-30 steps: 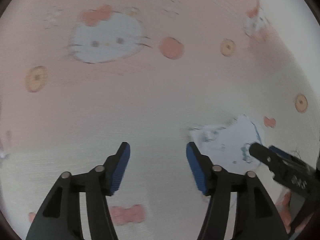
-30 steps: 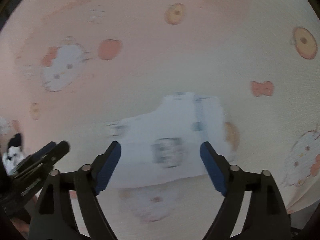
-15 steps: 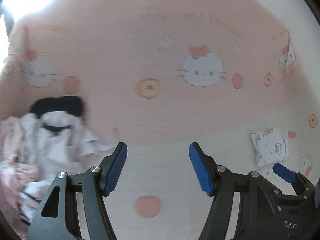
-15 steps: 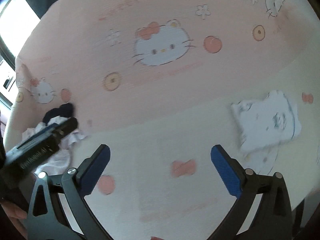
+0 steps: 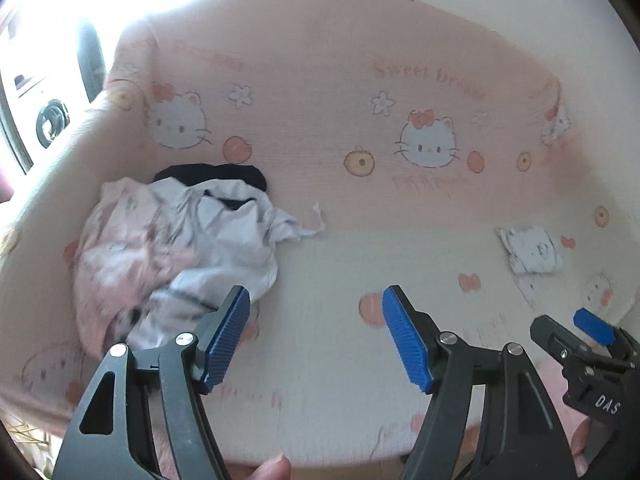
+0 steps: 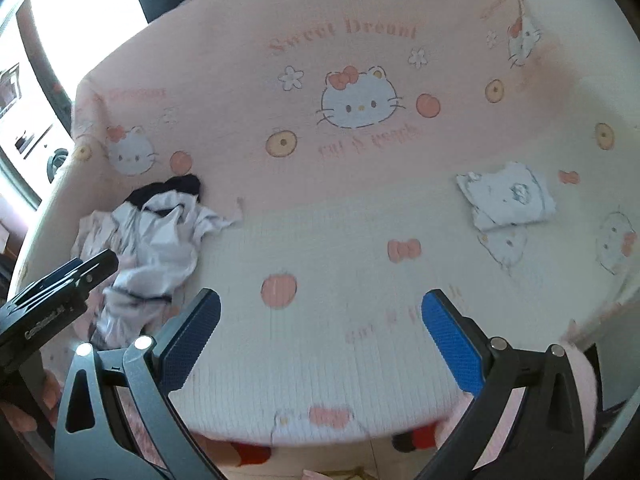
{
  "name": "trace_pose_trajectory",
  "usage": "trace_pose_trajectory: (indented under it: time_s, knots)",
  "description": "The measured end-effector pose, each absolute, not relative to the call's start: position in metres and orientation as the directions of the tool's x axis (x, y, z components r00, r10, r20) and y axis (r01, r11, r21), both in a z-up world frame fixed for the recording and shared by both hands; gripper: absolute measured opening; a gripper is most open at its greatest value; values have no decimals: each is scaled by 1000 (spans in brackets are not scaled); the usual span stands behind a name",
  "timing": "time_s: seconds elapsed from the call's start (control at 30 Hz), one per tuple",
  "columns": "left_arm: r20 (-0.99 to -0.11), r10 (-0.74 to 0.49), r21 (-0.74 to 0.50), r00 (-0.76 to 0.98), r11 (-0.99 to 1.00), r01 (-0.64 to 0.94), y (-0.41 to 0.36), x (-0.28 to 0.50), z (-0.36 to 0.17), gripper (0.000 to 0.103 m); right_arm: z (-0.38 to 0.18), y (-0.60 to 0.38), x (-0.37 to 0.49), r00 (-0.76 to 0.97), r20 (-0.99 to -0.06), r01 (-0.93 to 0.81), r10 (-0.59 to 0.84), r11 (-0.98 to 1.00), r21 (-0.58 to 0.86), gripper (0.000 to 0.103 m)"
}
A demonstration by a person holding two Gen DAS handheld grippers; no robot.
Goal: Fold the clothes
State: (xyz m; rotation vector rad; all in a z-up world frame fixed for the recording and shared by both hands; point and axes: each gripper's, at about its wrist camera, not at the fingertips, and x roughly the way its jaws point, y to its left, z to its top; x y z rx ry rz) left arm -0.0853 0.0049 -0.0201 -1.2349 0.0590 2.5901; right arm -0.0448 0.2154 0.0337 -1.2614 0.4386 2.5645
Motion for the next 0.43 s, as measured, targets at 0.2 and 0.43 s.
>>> trace_pose_trajectory:
  time_s: [0.2, 0.43]
  knots:
    - [-751, 244, -103, -613, -961, -256, -11, -18, -16, 77, 37, 189, 9, -607, -789, -306, 94, -944, 122, 102]
    - [-731, 260, -128, -631, -960, -247, -9, 38, -23, 77, 32, 173, 61, -611, -784, -298, 115, -950, 93, 102]
